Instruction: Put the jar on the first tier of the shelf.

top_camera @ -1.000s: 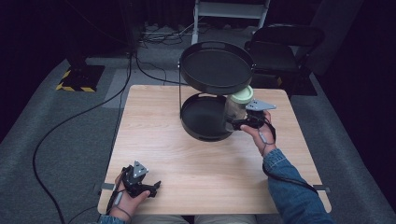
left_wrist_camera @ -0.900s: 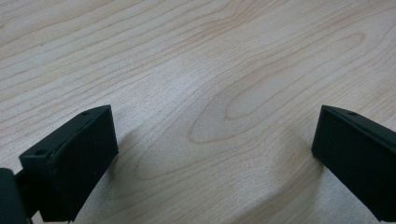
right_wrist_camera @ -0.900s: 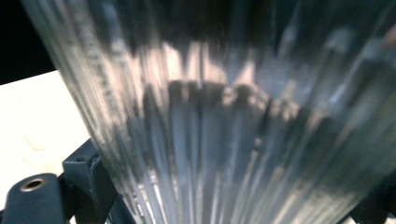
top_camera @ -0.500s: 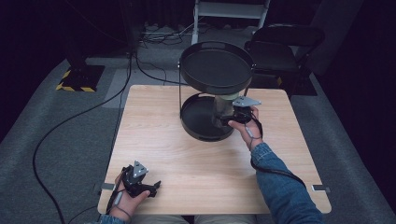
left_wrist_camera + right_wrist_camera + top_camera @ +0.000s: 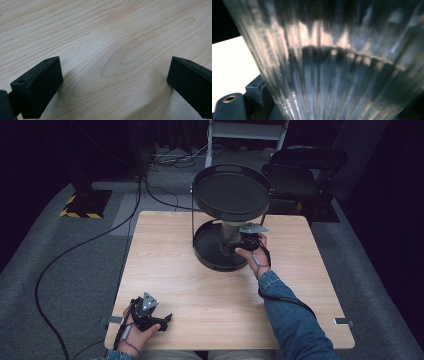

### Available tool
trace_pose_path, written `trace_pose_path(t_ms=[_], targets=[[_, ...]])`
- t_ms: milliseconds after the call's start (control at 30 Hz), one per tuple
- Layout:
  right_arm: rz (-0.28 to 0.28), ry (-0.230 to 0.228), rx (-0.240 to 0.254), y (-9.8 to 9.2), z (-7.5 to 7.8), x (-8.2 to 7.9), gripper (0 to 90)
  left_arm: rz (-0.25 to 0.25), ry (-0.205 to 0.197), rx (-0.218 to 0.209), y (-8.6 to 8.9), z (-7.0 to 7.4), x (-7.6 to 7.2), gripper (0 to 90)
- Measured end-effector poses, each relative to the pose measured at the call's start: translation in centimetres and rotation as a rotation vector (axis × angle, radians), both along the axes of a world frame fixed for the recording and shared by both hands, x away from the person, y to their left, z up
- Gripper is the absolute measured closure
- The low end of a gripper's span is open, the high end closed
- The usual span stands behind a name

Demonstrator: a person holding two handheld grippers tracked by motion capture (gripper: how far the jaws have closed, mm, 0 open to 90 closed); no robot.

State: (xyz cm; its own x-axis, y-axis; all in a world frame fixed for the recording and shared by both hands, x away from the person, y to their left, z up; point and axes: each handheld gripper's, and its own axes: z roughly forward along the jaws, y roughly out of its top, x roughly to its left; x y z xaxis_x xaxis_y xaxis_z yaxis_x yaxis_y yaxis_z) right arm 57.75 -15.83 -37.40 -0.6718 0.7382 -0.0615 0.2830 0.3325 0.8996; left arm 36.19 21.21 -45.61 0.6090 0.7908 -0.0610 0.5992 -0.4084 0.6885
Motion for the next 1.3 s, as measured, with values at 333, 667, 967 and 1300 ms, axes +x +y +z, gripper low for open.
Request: trace_pose_path(t_ms=[333, 667, 967, 1300], targets=[[-0.003, 0.029, -0.023, 0.9, -1.1, 0.6, 11.5, 0.000, 0.000, 0.000, 0.0, 0.0, 0.0, 0.2], [0.001, 0.064, -0.049, 1.2, -1.9, 0.6, 11.4, 0.000, 0.002, -0.001, 0.0, 0.0, 0.0, 0.2], [-0.006, 0.093, -0.050, 1.2, -2.3, 0.6, 11.4, 0.000, 0.001, -0.001, 0.0, 0.0, 0.0, 0.2], [-0.018, 0.083, -0.017, 0.8, -2.7, 0.4, 11.2, 0.000, 0.002, 0.000, 0.0, 0.0, 0.0, 0.2]])
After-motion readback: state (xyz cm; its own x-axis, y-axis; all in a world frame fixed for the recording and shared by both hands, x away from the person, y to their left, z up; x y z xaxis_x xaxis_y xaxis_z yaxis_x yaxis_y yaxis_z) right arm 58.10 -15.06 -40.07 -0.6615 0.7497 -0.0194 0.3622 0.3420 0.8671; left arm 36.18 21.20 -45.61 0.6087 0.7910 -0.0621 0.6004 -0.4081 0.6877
